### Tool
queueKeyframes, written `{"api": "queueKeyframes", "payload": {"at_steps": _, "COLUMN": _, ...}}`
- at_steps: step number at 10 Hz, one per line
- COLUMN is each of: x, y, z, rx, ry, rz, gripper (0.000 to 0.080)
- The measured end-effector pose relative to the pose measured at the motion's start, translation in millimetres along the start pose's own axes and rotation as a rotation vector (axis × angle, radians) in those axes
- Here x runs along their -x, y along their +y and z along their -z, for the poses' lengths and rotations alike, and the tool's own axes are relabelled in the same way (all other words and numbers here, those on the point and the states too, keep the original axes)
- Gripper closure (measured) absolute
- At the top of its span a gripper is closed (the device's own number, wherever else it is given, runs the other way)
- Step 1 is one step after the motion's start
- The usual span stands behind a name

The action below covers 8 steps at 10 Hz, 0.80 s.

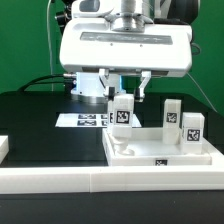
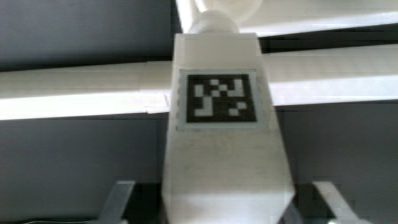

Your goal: Assemble square table

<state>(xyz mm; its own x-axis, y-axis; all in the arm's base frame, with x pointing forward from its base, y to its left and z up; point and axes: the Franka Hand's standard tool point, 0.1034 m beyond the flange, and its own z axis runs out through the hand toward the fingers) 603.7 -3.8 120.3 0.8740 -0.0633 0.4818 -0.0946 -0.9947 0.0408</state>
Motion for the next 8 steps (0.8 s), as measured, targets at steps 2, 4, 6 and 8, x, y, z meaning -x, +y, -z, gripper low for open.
{"api": "queueKeyframes", "payload": {"at_steps": 2, "x": 1.9, "y": -1.2, "z": -1.3, "rx": 0.000, "ry": -0.003, "rz": -0.001, "gripper": 0.0511}}
{"api": "queueKeyframes", "payload": {"at_steps": 4, "x": 3.1, "y": -6.4, "z": -1.6, "rx": -0.004, "ry": -0.005, "rz": 0.005, "gripper": 0.0511}}
{"api": "queueKeyframes", "payload": {"at_steps": 6, "x": 4.5, "y": -10.2, "z": -2.3, "rx": -0.006, "ry": -0.007, "rz": 0.011, "gripper": 0.0511}}
{"api": "queueKeyframes", "payload": {"at_steps": 8, "x": 6.7, "y": -9.5, "z": -4.4, "rx": -0.004, "ry": -0.012, "rz": 0.013, "gripper": 0.0511}}
